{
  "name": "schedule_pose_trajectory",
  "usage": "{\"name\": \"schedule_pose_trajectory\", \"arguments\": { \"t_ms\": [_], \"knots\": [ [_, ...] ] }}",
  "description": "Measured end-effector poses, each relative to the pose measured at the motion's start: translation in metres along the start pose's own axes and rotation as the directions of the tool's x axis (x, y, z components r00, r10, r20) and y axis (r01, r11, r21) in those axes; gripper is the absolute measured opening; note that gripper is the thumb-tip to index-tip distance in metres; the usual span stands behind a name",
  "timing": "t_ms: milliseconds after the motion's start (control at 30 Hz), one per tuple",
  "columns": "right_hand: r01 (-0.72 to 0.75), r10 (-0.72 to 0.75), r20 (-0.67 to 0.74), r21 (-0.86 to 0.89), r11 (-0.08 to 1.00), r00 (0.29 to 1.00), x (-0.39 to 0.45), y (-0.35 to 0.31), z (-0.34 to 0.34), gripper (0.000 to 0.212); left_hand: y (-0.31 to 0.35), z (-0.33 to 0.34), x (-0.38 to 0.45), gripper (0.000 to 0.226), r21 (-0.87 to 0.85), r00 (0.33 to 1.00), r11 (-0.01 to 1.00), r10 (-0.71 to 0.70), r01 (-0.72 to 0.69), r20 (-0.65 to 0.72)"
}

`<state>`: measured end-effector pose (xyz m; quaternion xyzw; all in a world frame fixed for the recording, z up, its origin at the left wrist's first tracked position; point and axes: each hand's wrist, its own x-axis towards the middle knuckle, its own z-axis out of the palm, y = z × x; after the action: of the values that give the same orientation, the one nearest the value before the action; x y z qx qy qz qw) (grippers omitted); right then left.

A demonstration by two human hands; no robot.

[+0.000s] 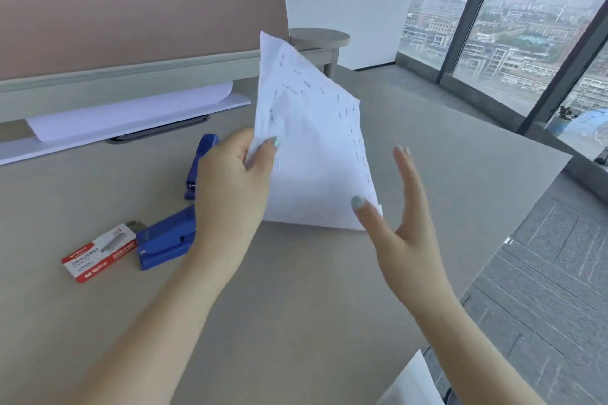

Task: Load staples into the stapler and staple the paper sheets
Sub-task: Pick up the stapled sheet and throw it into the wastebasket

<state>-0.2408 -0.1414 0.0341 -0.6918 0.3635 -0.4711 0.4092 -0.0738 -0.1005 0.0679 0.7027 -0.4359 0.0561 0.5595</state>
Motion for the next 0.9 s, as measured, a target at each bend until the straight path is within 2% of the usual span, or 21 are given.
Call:
{"name": "schedule_pose_trajectory", "arguments": {
  "t_ms": [67,133,167,233,300,333,367,467,500,533,567,600,633,667,733,800,900],
  "knots": [
    [-0.139,0.084,0.215,0.256,0.957,0.973,-0.006,-0.016,0.011,0.074,0.022,0.012,-0.015,0.033,0.041,0.987,0.989,0.137,-0.141,0.087],
    [-0.290,0.140,0.332,0.461,0.839,0.933,0.000,-0.020,0.007,0.067,0.034,0.028,-0.037,0.018,0.076,0.916,0.954,0.254,-0.290,0.310],
    [-0.365,0.201,0.336,0.552,0.749,0.920,0.006,-0.016,0.001,0.058,0.036,0.034,-0.047,0.031,0.071,0.847,0.925,0.308,-0.373,0.434],
    [-0.475,0.361,0.323,0.718,0.509,0.875,0.019,-0.001,-0.020,0.041,0.032,0.047,-0.060,0.047,-0.012,0.647,0.845,0.418,-0.534,0.638],
    [-0.451,0.461,0.236,0.777,0.439,0.856,0.025,0.017,-0.045,0.022,0.025,0.055,-0.065,0.052,-0.068,0.523,0.813,0.434,-0.579,0.734],
    [-0.428,0.488,0.193,0.792,0.435,0.852,0.026,0.026,-0.058,0.021,0.020,0.059,-0.065,0.055,-0.079,0.509,0.817,0.428,-0.571,0.747],
    [-0.421,0.513,0.163,0.794,0.439,0.843,0.026,0.035,-0.071,0.021,0.018,0.063,-0.064,0.058,-0.069,0.539,0.832,0.418,-0.551,0.731],
    [-0.459,0.582,0.123,0.751,0.476,0.804,0.021,0.057,-0.116,0.017,0.019,0.079,-0.049,0.067,0.048,0.740,0.900,0.324,-0.432,0.590],
    [-0.477,0.595,0.117,0.726,0.495,0.795,0.016,0.064,-0.135,0.018,0.023,0.087,-0.045,0.073,0.104,0.781,0.917,0.262,-0.384,0.567],
    [-0.499,0.606,0.119,0.701,0.509,0.786,0.011,0.070,-0.152,0.021,0.023,0.097,-0.041,0.078,0.156,0.801,0.935,0.179,-0.319,0.572],
    [-0.514,0.621,0.112,0.683,0.519,0.776,0.007,0.077,-0.169,0.025,0.026,0.106,-0.039,0.083,0.173,0.793,0.957,0.083,-0.231,0.603],
    [-0.515,0.635,0.095,0.682,0.520,0.767,0.000,0.086,-0.188,0.029,0.031,0.118,-0.040,0.085,0.142,0.744,0.983,-0.008,-0.117,0.669],
    [-0.497,0.647,0.057,0.691,0.525,0.761,-0.007,0.093,-0.206,0.030,0.038,0.130,-0.043,0.084,0.084,0.665,0.996,-0.065,0.004,0.744],
    [-0.473,0.656,0.015,0.706,0.528,0.755,-0.014,0.101,-0.223,0.031,0.047,0.142,-0.050,0.077,0.018,0.581,0.996,-0.066,0.088,0.811],
    [-0.429,0.691,-0.078,0.731,0.530,0.719,-0.024,0.114,-0.250,0.033,0.068,0.164,-0.067,0.044,-0.118,0.463,0.985,0.049,0.123,0.885],
    [-0.404,0.734,-0.172,0.742,0.535,0.657,-0.033,0.129,-0.277,0.038,0.092,0.191,-0.085,0.009,-0.181,0.411,0.979,0.126,0.098,0.903],
    [-0.436,0.803,-0.256,0.730,0.526,0.539,-0.045,0.156,-0.306,0.031,0.118,0.233,-0.101,0.008,-0.117,0.360,0.989,0.077,0.090,0.930]
  ]
}}
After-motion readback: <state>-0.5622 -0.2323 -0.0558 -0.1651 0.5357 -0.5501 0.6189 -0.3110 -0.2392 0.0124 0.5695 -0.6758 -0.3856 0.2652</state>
